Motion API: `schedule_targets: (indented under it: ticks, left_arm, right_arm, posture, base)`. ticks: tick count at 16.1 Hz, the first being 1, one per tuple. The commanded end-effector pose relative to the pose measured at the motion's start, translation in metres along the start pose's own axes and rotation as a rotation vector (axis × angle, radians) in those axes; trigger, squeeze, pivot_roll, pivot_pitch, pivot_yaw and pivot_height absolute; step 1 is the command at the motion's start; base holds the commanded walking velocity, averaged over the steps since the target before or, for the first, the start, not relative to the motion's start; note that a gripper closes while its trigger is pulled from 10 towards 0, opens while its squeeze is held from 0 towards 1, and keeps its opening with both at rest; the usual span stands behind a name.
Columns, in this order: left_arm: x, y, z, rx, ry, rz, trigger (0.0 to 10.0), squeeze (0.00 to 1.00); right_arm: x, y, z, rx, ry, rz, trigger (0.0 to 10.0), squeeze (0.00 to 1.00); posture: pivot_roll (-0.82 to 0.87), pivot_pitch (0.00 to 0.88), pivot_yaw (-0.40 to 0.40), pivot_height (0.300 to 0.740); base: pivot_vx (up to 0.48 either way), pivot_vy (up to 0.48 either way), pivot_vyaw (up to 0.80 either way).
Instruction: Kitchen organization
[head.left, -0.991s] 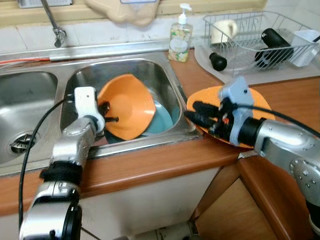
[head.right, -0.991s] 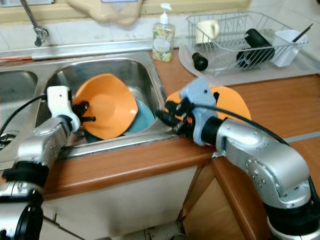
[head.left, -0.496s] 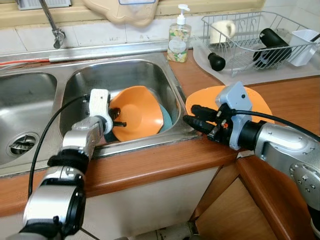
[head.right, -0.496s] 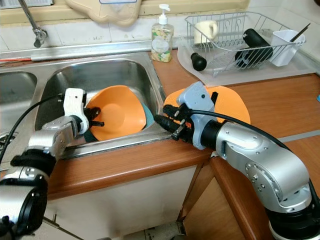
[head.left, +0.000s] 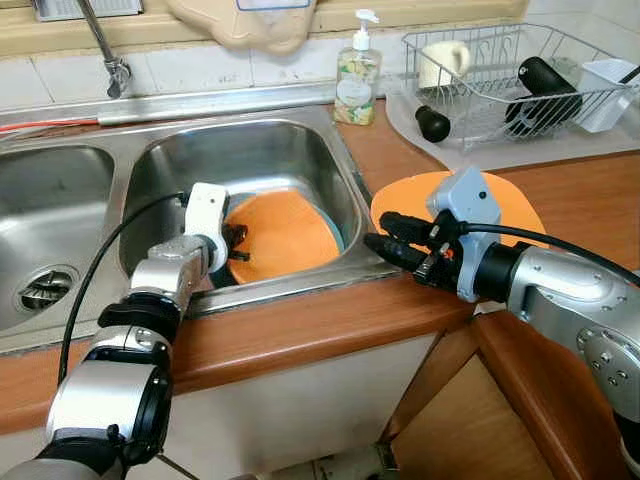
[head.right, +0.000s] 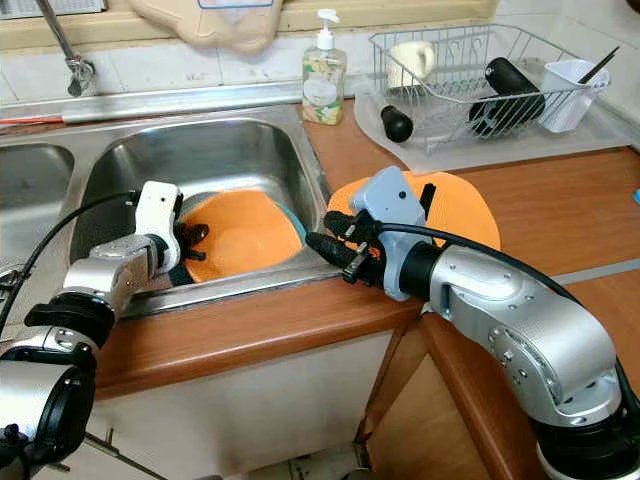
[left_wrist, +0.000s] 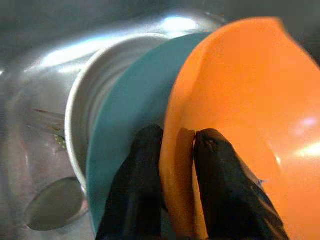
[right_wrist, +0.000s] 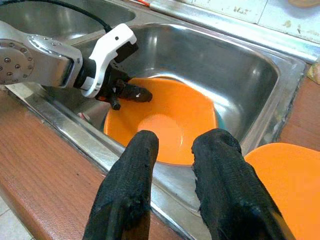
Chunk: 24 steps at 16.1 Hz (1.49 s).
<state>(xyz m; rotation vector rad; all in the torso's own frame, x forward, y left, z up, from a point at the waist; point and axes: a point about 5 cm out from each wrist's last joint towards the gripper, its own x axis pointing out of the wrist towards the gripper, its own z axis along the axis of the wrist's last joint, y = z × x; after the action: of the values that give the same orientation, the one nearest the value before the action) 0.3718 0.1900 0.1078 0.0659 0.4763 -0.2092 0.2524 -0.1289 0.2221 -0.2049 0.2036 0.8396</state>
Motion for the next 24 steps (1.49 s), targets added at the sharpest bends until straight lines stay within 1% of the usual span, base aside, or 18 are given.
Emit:
schedule_targets:
  ticks: [1, 3, 6, 7, 8, 10, 11, 13, 14, 15, 16, 17, 18, 19, 20, 21, 23, 24]
  left_arm:
    - [-0.001, 0.005, 0.008, 0.018, -0.021, 0.014, 10.0, 1.0]
    - [-0.002, 0.008, 0.007, 0.029, -0.019, 0.026, 10.0, 1.0]
    - [-0.006, 0.019, 0.003, 0.073, -0.017, 0.068, 10.0, 1.0]
    - [-0.009, 0.024, 0.004, 0.113, -0.021, 0.084, 10.0, 1.0]
    - [-0.011, 0.027, 0.004, 0.124, -0.024, 0.091, 10.0, 1.0]
    - [-0.017, 0.037, 0.01, 0.148, -0.064, 0.12, 10.0, 1.0]
    - [-0.019, 0.038, 0.012, 0.147, -0.086, 0.116, 10.0, 1.0]
    - [-0.024, 0.036, 0.017, 0.162, -0.149, 0.071, 10.0, 1.0]
    - [-0.025, 0.034, 0.018, 0.159, -0.165, 0.058, 10.0, 1.0]
    - [-0.026, 0.033, 0.019, 0.157, -0.172, 0.052, 10.0, 1.0]
    - [-0.028, 0.032, 0.02, 0.155, -0.182, 0.05, 10.0, 1.0]
    - [-0.03, 0.03, 0.024, 0.144, -0.214, 0.041, 10.0, 1.0]
    - [-0.032, 0.026, 0.028, 0.16, -0.238, 0.027, 10.0, 1.0]
    - [-0.037, 0.018, 0.035, 0.158, -0.287, -0.017, 10.0, 1.0]
    - [-0.042, 0.004, 0.042, 0.113, -0.341, -0.095, 10.0, 1.0]
    - [-0.042, 0.004, 0.042, 0.113, -0.341, -0.095, 10.0, 1.0]
    - [-0.049, -0.018, 0.046, 0.062, -0.374, -0.246, 10.0, 1.0]
    - [-0.057, -0.045, 0.044, 0.002, -0.375, -0.422, 10.0, 1.0]
  right_arm:
    - [-0.001, 0.0, 0.002, -0.019, -0.007, -0.014, 10.0, 0.0]
    - [0.0, -0.006, 0.001, -0.013, -0.003, -0.052, 10.0, 0.0]
    - [0.001, -0.023, -0.002, 0.017, 0.003, -0.187, 10.0, 0.0]
    - [0.001, -0.033, -0.003, 0.026, 0.006, -0.276, 10.0, 0.0]
    - [0.0, -0.038, -0.004, 0.039, 0.012, -0.313, 10.0, 0.0]
    - [-0.005, -0.06, -0.009, 0.101, 0.036, -0.464, 10.0, 0.0]
    - [-0.007, -0.066, -0.011, 0.124, 0.039, -0.507, 10.0, 0.0]
    - [-0.016, -0.084, -0.016, 0.19, 0.04, -0.644, 10.0, 0.0]
    - [-0.02, -0.091, -0.018, 0.222, 0.037, -0.7, 10.0, 0.04]
    - [-0.022, -0.093, -0.019, 0.235, 0.036, -0.717, 10.0, 0.34]
    - [-0.026, -0.099, -0.022, 0.263, 0.033, -0.759, 10.0, 0.98]
    - [-0.03, -0.105, -0.026, 0.313, 0.026, -0.782, 10.0, 1.0]
    - [-0.034, -0.108, -0.029, 0.336, 0.031, -0.804, 10.0, 1.0]
    - [-0.038, -0.113, -0.034, 0.368, 0.042, -0.836, 10.0, 1.0]
    - [-0.041, -0.117, -0.038, 0.408, 0.039, -0.848, 10.0, 1.0]
    - [-0.041, -0.117, -0.038, 0.408, 0.039, -0.848, 10.0, 1.0]
    - [-0.046, -0.123, -0.046, 0.476, 0.037, -0.859, 10.0, 1.0]
    - [-0.051, -0.127, -0.056, 0.558, 0.036, -0.852, 10.0, 1.0]
  posture:
    - [-0.22, 0.0, 0.066, 0.74]
    - [-0.22, 0.0, 0.063, 0.74]
    - [-0.21, 0.0, 0.061, 0.74]
    - [-0.21, 0.0, 0.06, 0.74]
    - [-0.2, 0.0, 0.056, 0.74]
    - [-0.19, 0.0, 0.051, 0.74]
    - [-0.19, 0.0, 0.051, 0.74]
    - [-0.19, 0.0, 0.05, 0.74]
    - [-0.19, 0.0, 0.051, 0.74]
    - [-0.19, 0.0, 0.051, 0.74]
    - [-0.19, 0.0, 0.052, 0.74]
    - [-0.19, 0.0, 0.054, 0.74]
    - [-0.19, 0.0, 0.055, 0.74]
    - [-0.19, 0.0, 0.056, 0.74]
    - [-0.2, 0.0, 0.057, 0.74]
    - [-0.2, 0.0, 0.057, 0.74]
    - [-0.19, 0.0, 0.051, 0.74]
    - [-0.19, 0.0, 0.049, 0.74]
  base:
    - [0.0, 0.0, 0.0]
    - [0.0, 0.0, 0.0]
    - [0.0, 0.0, 0.0]
    - [0.0, 0.0, 0.0]
    - [0.0, 0.0, 0.0]
    - [0.0, 0.0, 0.0]
    - [0.0, 0.0, 0.0]
    - [0.0, 0.0, 0.0]
    - [0.0, 0.0, 0.0]
    - [0.0, 0.0, 0.0]
    - [0.0, 0.0, 0.0]
    - [0.0, 0.0, 0.0]
    - [0.0, 0.0, 0.0]
    - [0.0, 0.0, 0.0]
    - [0.0, 0.0, 0.0]
    - [0.0, 0.0, 0.0]
    - [0.0, 0.0, 0.0]
    - [0.0, 0.0, 0.0]
